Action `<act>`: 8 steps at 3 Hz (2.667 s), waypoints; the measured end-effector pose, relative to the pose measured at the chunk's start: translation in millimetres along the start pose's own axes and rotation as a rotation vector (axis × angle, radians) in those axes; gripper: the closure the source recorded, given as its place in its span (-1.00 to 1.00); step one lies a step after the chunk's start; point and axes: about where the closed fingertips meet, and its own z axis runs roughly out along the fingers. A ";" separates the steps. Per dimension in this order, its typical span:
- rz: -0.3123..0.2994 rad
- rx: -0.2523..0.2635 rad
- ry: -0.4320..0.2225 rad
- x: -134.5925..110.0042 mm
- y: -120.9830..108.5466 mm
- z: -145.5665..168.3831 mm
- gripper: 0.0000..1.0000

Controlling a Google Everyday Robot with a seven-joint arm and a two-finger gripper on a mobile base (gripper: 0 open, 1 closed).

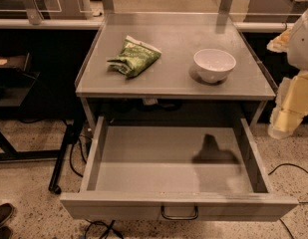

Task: Close top drawer

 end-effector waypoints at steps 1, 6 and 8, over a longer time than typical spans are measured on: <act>0.000 0.000 0.000 0.0 0.0 0.0 -1.00; 0.002 0.102 0.038 11.8 -12.3 -31.4 0.99; 0.064 0.087 0.161 91.1 34.2 -30.5 1.00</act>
Offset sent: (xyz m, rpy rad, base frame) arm 0.0000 0.0000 0.0000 0.0000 0.0000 0.0000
